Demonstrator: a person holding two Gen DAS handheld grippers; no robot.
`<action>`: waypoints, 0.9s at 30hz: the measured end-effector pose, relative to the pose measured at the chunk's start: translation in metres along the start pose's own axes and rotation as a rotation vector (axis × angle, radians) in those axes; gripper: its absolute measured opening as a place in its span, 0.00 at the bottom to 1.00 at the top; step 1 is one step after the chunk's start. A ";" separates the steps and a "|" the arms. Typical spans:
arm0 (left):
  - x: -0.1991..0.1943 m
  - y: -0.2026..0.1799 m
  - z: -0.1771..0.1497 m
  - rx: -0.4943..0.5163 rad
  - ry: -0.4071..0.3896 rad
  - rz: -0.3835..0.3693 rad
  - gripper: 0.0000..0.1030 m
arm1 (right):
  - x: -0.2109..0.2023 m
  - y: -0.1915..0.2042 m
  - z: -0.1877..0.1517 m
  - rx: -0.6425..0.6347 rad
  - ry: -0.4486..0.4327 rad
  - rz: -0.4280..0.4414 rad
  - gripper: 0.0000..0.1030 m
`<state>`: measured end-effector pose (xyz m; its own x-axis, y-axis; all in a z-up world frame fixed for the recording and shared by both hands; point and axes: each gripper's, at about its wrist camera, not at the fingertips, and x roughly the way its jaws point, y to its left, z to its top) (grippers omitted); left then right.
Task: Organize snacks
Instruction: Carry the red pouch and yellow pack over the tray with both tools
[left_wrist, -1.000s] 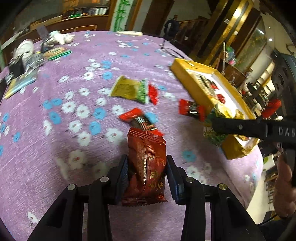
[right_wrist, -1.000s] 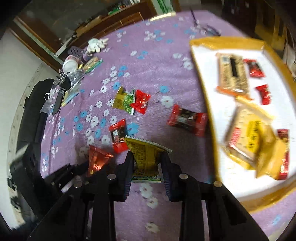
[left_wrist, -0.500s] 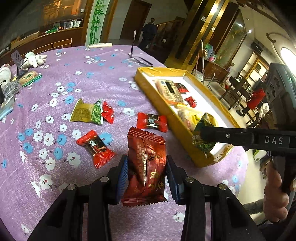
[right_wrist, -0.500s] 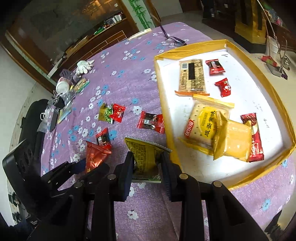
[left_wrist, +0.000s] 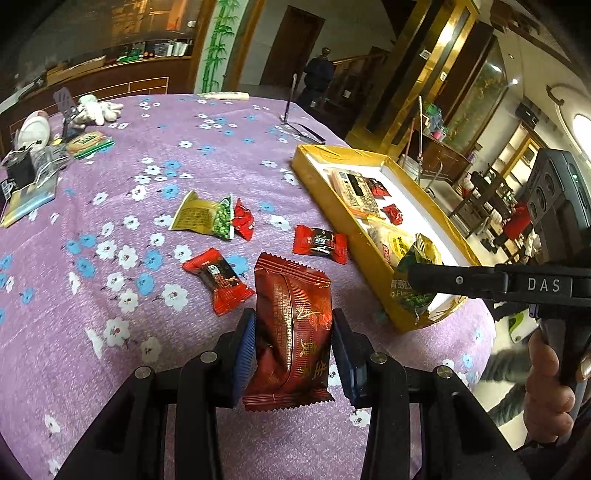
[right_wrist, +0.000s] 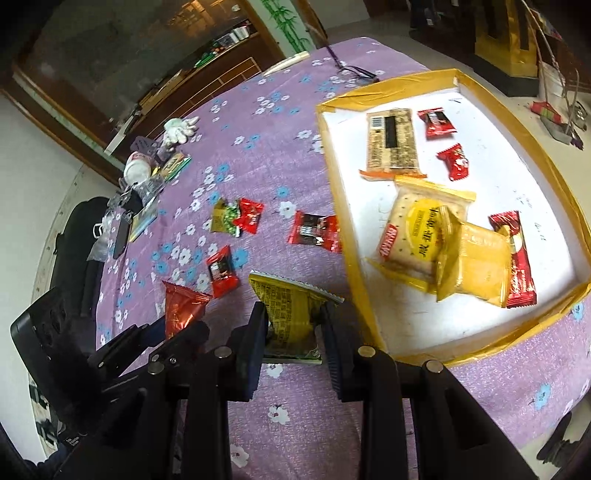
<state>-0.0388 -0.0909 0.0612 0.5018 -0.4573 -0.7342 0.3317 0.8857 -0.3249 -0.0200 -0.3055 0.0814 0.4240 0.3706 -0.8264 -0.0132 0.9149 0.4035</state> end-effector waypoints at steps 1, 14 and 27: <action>-0.001 0.000 0.000 -0.001 -0.004 0.002 0.40 | 0.000 0.001 0.000 -0.006 0.002 0.003 0.27; -0.002 -0.027 0.009 0.015 -0.028 0.000 0.40 | -0.015 -0.006 0.012 -0.033 -0.009 0.017 0.28; 0.023 -0.081 0.031 0.094 0.000 -0.042 0.40 | -0.030 -0.054 0.021 0.032 -0.021 0.017 0.28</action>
<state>-0.0290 -0.1755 0.0887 0.4858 -0.4936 -0.7214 0.4255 0.8545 -0.2981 -0.0134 -0.3691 0.0930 0.4431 0.3826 -0.8107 0.0078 0.9027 0.4303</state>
